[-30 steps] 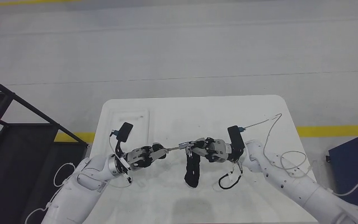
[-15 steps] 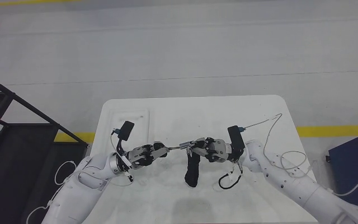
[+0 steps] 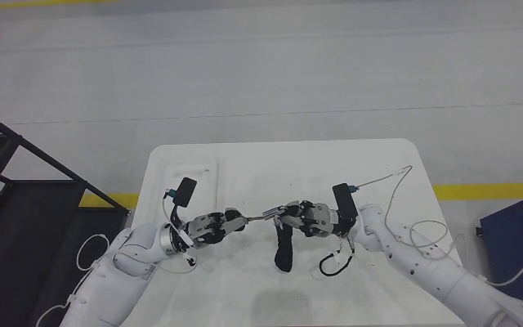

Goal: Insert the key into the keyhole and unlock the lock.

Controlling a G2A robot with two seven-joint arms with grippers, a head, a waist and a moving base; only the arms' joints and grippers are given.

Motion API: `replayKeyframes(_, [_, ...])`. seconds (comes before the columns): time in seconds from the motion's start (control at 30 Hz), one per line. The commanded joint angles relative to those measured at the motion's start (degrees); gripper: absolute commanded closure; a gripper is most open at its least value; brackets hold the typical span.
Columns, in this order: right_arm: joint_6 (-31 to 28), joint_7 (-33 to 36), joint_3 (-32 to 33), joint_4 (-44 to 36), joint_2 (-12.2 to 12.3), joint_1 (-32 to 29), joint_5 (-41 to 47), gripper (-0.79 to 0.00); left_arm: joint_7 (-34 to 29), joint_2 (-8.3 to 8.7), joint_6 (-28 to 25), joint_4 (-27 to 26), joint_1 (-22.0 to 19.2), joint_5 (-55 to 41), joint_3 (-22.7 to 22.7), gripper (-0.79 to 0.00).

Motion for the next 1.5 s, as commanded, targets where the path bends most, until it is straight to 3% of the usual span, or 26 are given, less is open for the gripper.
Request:
replayKeyframes(0.0, [0.0, 0.0, 0.0, 0.0, 0.0, 0.0, 0.0, 0.000, 0.7, 0.04, 0.4, -1.0, 0.8, 1.1, -0.6, 0.000])
replayKeyframes(0.63, [0.0, 0.0, 0.0, 0.0, 0.0, 0.0, 0.0, 0.000, 13.8, -0.86, 10.1, -11.2, 8.6, 22.3, -5.1, 0.000])
replayKeyframes(0.97, [0.0, 0.0, 0.0, 0.0, 0.0, 0.0, 0.0, 0.000, 16.2, -0.91, 12.2, -13.0, 11.1, 24.7, -7.7, 0.000])
replayKeyframes(1.17, [1.3, 3.3, 1.3, -0.8, 0.2, -0.4, -0.2, 0.000, 14.2, -0.56, 11.2, -12.8, 12.0, 25.2, -10.0, 0.000])
replayKeyframes(1.47, [0.0, 9.9, 7.3, -5.3, 2.7, -1.1, -3.5, 0.000, 4.1, 0.66, 7.0, -12.4, 11.6, 24.6, -13.4, 0.000])
